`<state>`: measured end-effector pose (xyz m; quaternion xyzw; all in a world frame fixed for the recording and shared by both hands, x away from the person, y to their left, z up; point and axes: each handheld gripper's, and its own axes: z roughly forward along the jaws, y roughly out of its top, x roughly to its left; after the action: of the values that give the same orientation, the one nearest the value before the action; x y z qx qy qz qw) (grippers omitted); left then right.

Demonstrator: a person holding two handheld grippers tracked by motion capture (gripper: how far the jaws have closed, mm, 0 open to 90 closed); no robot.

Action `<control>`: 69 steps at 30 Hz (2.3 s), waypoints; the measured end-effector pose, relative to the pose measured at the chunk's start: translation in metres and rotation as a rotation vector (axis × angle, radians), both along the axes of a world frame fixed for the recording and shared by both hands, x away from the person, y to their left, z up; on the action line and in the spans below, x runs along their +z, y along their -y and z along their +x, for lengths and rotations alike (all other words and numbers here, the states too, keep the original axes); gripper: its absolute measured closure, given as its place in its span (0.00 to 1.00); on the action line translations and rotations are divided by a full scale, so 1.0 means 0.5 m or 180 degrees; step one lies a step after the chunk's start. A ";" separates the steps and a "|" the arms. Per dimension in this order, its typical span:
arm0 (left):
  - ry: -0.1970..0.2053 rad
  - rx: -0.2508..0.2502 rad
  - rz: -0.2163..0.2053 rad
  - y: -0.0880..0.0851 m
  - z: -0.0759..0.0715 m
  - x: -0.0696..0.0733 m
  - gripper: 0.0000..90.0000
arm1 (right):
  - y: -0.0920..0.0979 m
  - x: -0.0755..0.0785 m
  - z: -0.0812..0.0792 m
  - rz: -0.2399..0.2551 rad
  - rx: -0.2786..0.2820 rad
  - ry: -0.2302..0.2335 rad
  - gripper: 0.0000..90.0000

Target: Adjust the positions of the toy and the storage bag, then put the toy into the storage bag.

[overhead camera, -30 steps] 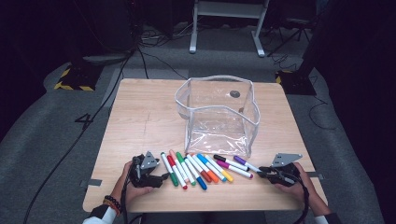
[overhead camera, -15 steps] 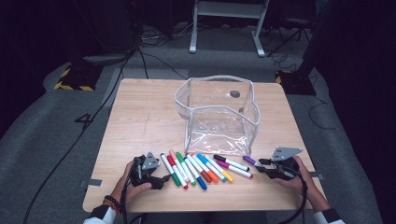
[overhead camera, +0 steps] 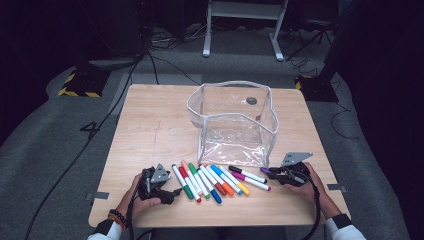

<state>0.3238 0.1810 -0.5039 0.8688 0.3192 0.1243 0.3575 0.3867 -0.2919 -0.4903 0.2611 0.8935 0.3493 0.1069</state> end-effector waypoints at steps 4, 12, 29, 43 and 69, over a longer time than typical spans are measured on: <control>0.0005 -0.0008 -0.0001 0.000 0.000 0.000 0.25 | 0.016 0.000 -0.012 0.0001 -0.0120 0.0064 0.83; 0.0037 -0.0104 0.0025 -0.006 0.005 0.000 0.23 | 0.035 0.021 -0.021 0.0156 -0.0163 0.0145 0.83; -0.0020 -0.0027 0.0016 -0.018 0.006 -0.001 0.20 | 0.099 0.108 -0.023 0.0620 -0.0441 0.0519 0.83; -0.0022 -0.0003 0.0014 -0.020 0.004 -0.001 0.20 | 0.107 0.218 -0.004 0.0869 -0.0444 0.0903 0.83; -0.0033 0.0039 0.0011 -0.027 -0.004 -0.001 0.20 | -0.077 0.457 0.098 0.0762 0.0146 0.1342 0.83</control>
<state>0.3219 0.1944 -0.5044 0.8681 0.3262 0.1225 0.3535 0.4359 -0.2535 -0.2616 0.1728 0.8094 0.5018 0.2513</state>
